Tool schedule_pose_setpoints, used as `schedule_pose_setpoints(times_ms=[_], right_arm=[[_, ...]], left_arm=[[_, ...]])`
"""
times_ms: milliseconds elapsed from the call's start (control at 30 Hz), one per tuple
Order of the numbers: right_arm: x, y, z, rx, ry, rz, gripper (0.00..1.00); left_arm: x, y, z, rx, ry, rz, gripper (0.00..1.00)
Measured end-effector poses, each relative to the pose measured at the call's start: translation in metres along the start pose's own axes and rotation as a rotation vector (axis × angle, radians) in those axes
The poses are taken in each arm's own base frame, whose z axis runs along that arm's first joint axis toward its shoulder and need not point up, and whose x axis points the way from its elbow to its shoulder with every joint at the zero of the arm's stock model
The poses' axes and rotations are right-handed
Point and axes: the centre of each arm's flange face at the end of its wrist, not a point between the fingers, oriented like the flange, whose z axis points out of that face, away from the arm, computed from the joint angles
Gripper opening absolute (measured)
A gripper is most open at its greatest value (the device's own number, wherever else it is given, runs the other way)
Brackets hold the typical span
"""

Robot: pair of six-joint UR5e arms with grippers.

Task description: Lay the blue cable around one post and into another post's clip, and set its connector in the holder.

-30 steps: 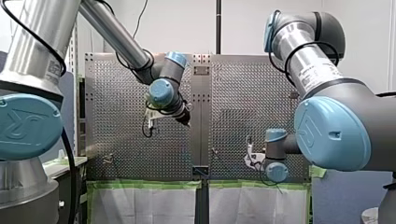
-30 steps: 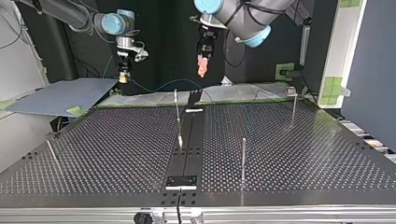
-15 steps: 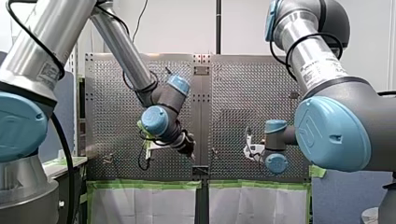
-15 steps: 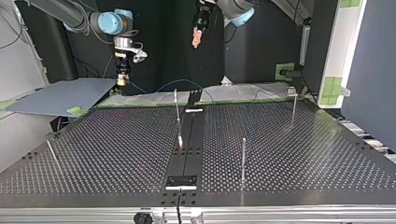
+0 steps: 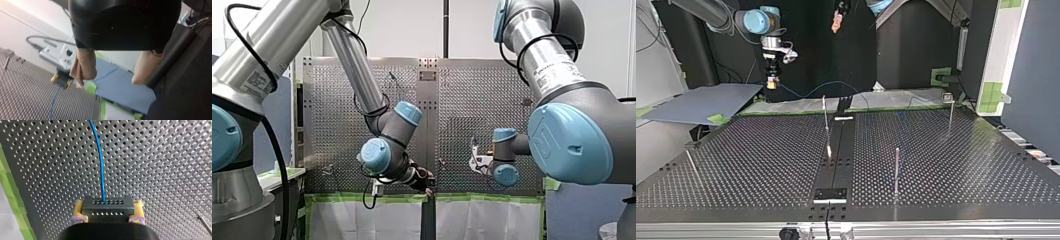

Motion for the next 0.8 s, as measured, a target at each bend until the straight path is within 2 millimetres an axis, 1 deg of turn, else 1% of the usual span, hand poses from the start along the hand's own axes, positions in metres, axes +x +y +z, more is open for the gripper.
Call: schedule_pose_setpoints(times_ms=[133,233,333,533,633,800], right_arm=[[0.001,-0.007,-0.003,0.021,-0.002,-0.002,0.00],[0.007,-0.011,-0.006,0.033,0.004,-0.003,0.00],[0.018,-0.014,-0.008,0.039,0.017,-0.002,0.00],[0.036,-0.016,-0.018,0.043,0.027,0.015,0.00],[0.044,-0.016,-0.023,0.045,0.030,0.025,0.00],[0.065,-0.019,-0.024,0.050,0.059,0.029,0.00]], left_arm=[[0.010,-0.010,0.009,0.025,-0.017,-0.015,1.00],[0.011,-0.012,0.020,0.018,-0.044,-0.035,1.00],[0.002,-0.012,0.034,0.001,-0.093,-0.064,1.00],[-0.019,-0.005,0.060,-0.005,-0.166,-0.118,1.00],[-0.029,0.000,0.070,0.000,-0.195,-0.144,1.00],[-0.046,0.013,0.088,-0.011,-0.253,-0.201,1.00]])
